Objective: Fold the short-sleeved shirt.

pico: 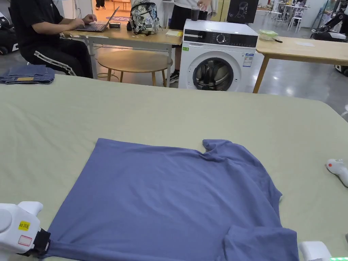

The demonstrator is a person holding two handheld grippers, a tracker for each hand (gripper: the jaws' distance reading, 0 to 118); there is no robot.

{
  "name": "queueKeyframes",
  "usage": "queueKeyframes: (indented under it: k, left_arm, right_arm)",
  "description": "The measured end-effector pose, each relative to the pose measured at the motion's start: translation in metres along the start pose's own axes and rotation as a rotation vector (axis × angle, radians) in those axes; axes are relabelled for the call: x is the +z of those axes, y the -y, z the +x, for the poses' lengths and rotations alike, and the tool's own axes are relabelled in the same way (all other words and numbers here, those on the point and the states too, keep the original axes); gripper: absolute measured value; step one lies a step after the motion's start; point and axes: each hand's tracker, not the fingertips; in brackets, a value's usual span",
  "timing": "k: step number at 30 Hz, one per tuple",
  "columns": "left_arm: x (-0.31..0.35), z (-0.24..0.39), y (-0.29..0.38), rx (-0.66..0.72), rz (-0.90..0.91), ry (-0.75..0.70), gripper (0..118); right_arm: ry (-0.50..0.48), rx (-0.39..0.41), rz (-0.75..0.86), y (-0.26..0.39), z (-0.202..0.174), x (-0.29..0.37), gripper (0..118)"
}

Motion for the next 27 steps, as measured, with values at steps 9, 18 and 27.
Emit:
queueKeyframes:
  k: [9, 18, 27]
  left_arm:
    - [0.049, 0.038, -0.033, 0.033, 0.306, 0.051, 43]
    - [0.072, 0.109, -0.051, -0.024, 0.671, 0.058, 43]
    - [0.096, 0.143, -0.042, -0.064, 0.871, -0.062, 0]
  right_arm:
    - [0.01, -0.152, 0.341, -0.047, -0.004, 0.069, 71]
    - [-0.031, -0.233, 0.748, -0.08, -0.053, 0.079, 67]
    - [-0.049, -0.222, 0.885, -0.083, -0.094, 0.094, 0]
